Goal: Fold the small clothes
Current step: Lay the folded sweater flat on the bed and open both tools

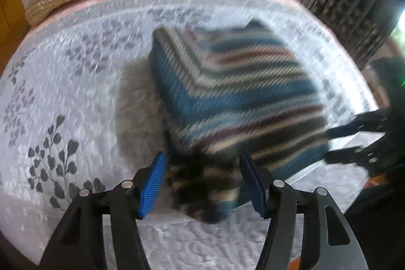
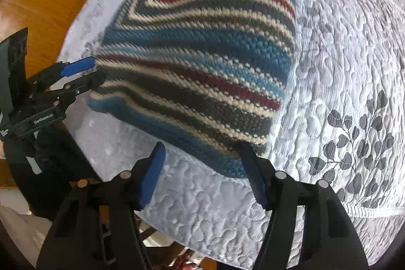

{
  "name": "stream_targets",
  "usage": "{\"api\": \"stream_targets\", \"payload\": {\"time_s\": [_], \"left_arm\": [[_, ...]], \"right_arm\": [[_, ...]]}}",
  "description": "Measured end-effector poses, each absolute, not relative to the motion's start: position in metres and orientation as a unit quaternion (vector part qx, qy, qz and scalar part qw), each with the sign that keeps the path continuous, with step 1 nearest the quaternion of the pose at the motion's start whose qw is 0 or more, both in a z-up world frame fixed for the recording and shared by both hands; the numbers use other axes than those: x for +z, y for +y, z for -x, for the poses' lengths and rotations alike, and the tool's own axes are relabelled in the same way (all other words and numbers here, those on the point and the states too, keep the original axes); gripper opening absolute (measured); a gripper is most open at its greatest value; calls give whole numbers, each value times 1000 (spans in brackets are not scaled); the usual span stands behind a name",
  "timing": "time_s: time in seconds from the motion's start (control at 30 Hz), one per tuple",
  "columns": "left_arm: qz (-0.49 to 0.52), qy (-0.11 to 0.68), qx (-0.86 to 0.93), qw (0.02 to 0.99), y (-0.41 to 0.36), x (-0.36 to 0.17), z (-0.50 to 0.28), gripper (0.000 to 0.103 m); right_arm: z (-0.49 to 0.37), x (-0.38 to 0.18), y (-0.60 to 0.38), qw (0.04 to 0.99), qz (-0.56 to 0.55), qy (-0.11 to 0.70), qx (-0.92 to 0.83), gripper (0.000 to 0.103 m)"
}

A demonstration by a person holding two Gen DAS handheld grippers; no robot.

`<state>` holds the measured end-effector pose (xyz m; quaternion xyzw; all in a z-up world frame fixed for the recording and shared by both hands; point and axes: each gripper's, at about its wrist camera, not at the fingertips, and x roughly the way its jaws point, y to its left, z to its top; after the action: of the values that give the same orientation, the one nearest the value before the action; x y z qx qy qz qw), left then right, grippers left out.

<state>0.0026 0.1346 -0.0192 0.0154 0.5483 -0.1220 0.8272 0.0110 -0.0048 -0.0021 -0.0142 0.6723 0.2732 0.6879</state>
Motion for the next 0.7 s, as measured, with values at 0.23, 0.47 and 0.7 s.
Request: {"api": "stream_targets", "payload": {"time_s": [0.23,0.47,0.7], "left_arm": [[-2,585,-93,806,154,-56,-10,63],[22,572,-90,815,157,-23,-8,65],[48,562,-65,823,157,15,0,78]], "right_arm": [[-14,-19,5,687,31,675,267,63],[-21,13,-13,718,4,654,236,85],[-18,41,-21,753,20,633,179,91]]}}
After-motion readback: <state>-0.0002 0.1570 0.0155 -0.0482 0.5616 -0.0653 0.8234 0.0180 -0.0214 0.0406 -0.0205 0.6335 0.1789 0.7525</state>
